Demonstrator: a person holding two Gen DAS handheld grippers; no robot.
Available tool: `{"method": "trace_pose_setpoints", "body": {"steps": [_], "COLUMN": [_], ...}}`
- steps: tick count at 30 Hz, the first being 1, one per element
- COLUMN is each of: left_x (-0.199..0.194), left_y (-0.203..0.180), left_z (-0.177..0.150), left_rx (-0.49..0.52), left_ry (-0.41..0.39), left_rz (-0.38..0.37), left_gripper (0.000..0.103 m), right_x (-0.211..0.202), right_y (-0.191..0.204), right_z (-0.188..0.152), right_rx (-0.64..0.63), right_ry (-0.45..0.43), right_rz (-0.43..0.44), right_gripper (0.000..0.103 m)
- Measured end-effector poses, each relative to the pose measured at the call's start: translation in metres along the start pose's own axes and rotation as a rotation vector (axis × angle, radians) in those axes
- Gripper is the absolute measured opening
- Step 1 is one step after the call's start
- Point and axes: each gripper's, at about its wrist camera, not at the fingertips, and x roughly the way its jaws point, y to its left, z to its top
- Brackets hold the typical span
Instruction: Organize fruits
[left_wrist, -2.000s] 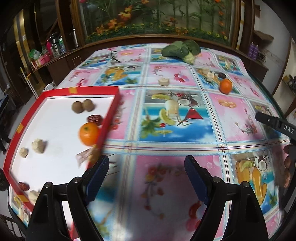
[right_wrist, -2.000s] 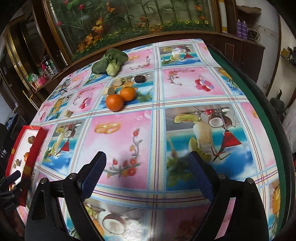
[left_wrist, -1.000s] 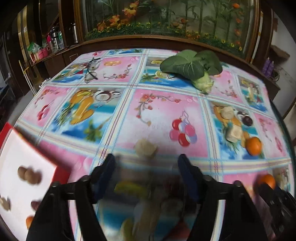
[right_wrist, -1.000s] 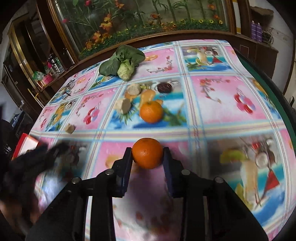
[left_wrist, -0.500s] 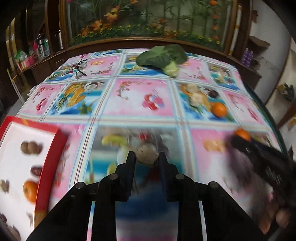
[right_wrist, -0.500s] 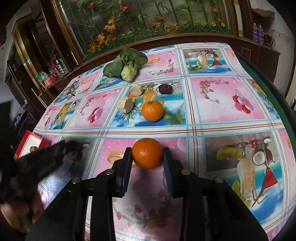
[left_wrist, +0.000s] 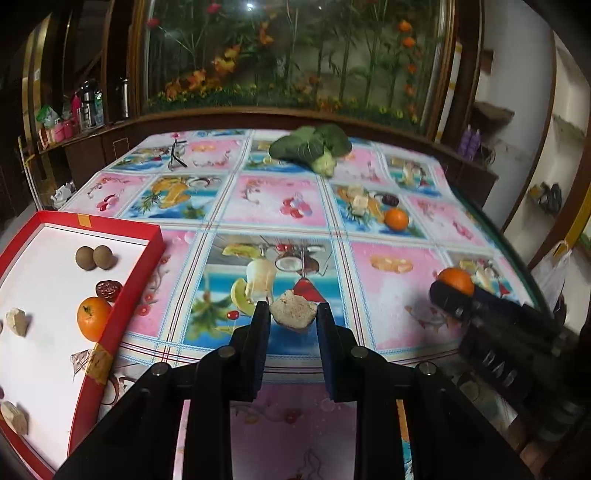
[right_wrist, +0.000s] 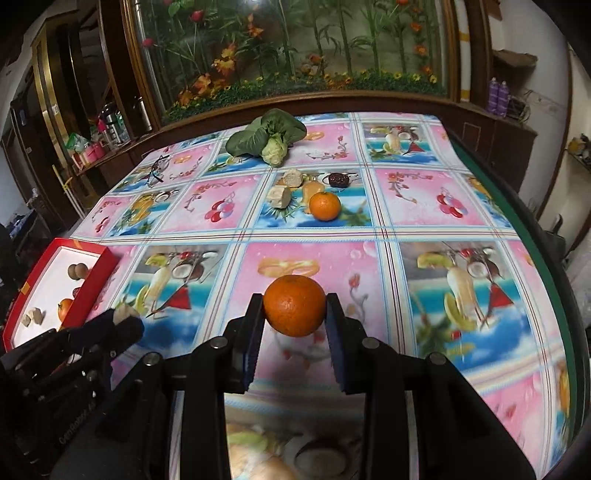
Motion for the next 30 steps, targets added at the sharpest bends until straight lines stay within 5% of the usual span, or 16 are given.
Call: {"method": "trace_pose_setpoints", "body": {"steps": [9, 30], "left_x": [-0.005, -0.002], "left_y": [0.006, 0.003], "left_z": [-0.003, -0.009], "left_rx": [-0.001, 0.024], "left_ry": [-0.066, -0.067], "left_rz": [0.020, 0.052], "left_gripper": [0.024, 0.024], "right_x": [-0.012, -0.020], "right_y": [0.026, 0.026], "right_z": [-0.012, -0.015], "right_rx": [-0.029, -0.027], "right_ry": [-0.097, -0.138], "right_rz": [-0.039, 0.030], "right_gripper": [0.034, 0.035]}}
